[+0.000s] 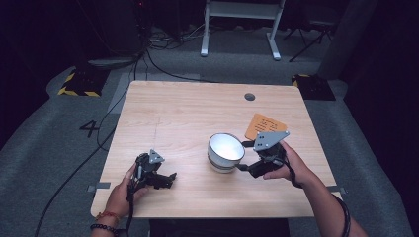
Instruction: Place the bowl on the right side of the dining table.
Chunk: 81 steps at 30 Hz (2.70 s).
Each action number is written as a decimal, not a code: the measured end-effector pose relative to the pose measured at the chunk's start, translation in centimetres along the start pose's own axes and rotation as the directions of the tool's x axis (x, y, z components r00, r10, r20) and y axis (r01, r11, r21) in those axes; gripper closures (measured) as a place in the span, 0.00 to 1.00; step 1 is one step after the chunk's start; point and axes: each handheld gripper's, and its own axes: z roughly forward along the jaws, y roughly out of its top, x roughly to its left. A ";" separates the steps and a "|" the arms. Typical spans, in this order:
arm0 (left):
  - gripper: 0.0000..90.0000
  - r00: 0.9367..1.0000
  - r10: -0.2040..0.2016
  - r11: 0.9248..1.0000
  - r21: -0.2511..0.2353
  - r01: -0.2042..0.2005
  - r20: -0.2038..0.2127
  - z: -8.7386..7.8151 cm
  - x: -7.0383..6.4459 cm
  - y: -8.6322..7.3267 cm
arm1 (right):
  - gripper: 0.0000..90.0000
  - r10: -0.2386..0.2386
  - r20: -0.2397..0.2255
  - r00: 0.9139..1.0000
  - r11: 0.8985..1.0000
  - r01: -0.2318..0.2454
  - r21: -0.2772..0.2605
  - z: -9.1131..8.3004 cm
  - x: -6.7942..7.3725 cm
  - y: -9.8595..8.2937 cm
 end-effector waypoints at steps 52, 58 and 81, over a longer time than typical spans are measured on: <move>0.00 1.000 -0.001 1.000 0.000 0.001 0.000 0.0 0.0 0.0 | 0.92 0.026 -0.196 0.980 0.999 -0.022 0.025 5.3 0.3 2.0; 0.00 1.000 0.000 1.000 0.000 0.000 0.000 0.0 0.0 0.0 | 0.92 0.019 -0.171 0.985 1.000 -0.016 0.020 4.6 0.6 2.1; 0.00 1.000 0.002 1.000 0.000 -0.002 0.000 0.0 0.0 0.0 | 0.91 0.017 -0.147 0.989 0.998 -0.025 -0.051 2.4 0.1 2.2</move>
